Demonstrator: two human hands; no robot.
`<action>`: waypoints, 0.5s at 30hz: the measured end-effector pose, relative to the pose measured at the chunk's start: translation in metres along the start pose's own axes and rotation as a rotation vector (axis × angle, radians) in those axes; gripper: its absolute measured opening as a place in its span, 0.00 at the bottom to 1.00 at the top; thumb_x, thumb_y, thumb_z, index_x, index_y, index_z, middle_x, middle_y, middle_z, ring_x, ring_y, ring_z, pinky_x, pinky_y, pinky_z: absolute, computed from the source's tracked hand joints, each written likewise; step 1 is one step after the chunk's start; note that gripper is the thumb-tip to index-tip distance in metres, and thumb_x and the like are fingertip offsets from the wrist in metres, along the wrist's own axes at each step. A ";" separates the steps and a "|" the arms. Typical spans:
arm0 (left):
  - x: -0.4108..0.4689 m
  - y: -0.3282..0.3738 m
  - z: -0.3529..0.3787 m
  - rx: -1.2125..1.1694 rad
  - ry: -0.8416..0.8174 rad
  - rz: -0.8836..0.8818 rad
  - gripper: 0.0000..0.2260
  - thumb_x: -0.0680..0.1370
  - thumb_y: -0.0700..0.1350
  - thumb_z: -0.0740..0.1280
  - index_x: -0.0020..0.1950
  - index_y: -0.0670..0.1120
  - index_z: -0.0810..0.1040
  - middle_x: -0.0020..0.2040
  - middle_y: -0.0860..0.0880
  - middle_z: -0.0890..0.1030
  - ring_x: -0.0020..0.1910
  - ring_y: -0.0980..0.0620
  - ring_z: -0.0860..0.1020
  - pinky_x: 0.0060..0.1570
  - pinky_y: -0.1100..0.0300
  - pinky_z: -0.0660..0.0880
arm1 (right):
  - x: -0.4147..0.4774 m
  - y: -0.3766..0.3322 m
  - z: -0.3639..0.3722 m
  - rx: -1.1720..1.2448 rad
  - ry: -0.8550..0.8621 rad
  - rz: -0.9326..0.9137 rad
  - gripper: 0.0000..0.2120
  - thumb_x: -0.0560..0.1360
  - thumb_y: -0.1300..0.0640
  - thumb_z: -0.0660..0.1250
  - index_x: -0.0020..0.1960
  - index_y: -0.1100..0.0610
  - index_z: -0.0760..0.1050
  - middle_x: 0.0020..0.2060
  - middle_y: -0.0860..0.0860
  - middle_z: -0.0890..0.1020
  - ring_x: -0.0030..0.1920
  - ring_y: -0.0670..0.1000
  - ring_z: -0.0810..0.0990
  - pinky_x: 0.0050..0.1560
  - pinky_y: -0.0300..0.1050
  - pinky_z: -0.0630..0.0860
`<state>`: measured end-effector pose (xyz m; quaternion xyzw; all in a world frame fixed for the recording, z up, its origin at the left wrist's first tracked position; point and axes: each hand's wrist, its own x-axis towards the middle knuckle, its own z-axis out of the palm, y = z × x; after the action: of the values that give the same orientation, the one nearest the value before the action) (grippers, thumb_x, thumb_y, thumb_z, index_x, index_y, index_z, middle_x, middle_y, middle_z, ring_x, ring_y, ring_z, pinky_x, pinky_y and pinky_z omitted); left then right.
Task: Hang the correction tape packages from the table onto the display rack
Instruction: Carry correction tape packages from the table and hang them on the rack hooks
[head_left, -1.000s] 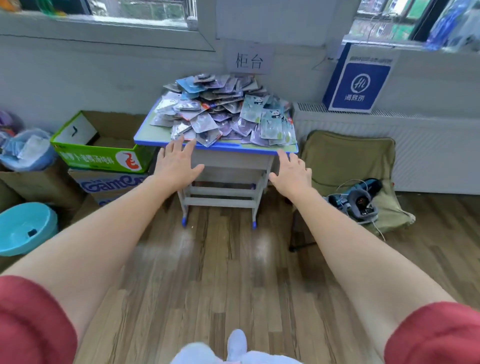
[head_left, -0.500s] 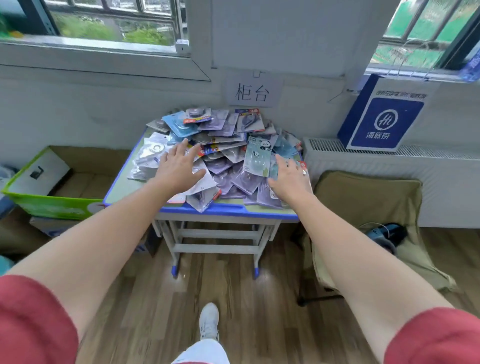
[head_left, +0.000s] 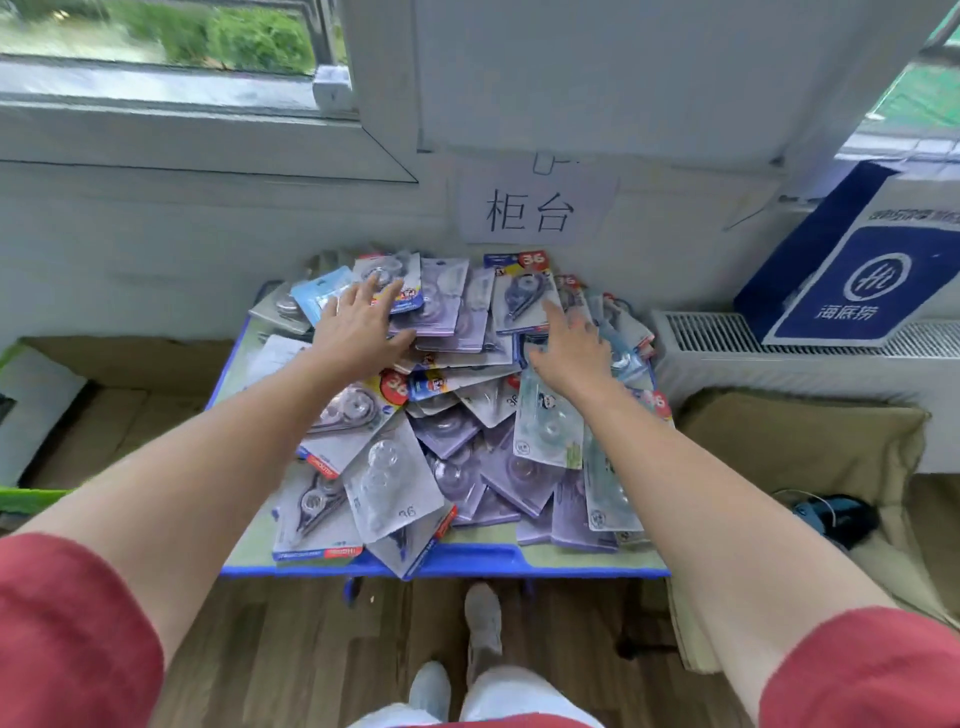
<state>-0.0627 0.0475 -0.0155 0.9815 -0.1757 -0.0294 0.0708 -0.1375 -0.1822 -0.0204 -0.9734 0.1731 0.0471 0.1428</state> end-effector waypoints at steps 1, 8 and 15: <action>0.010 -0.001 0.003 -0.009 0.003 -0.001 0.30 0.79 0.57 0.59 0.78 0.50 0.52 0.78 0.43 0.53 0.75 0.42 0.54 0.73 0.47 0.52 | 0.012 -0.001 0.002 0.000 -0.002 0.000 0.32 0.78 0.50 0.60 0.77 0.52 0.50 0.76 0.58 0.55 0.74 0.61 0.56 0.70 0.59 0.57; 0.080 -0.009 0.015 -0.140 -0.055 -0.096 0.30 0.79 0.60 0.55 0.78 0.50 0.52 0.78 0.44 0.50 0.76 0.44 0.50 0.73 0.43 0.53 | 0.079 -0.015 0.016 -0.084 -0.020 -0.123 0.33 0.78 0.46 0.61 0.77 0.52 0.51 0.76 0.57 0.51 0.75 0.60 0.51 0.73 0.58 0.52; 0.109 -0.008 0.027 -0.158 -0.173 -0.257 0.40 0.76 0.66 0.58 0.78 0.45 0.46 0.78 0.43 0.47 0.76 0.41 0.47 0.73 0.41 0.51 | 0.103 -0.014 0.020 -0.123 -0.031 -0.130 0.38 0.75 0.36 0.61 0.77 0.52 0.51 0.77 0.56 0.49 0.75 0.63 0.51 0.70 0.60 0.55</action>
<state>0.0401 0.0136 -0.0469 0.9810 -0.0512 -0.1363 0.1281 -0.0374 -0.1971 -0.0507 -0.9886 0.1042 0.0632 0.0882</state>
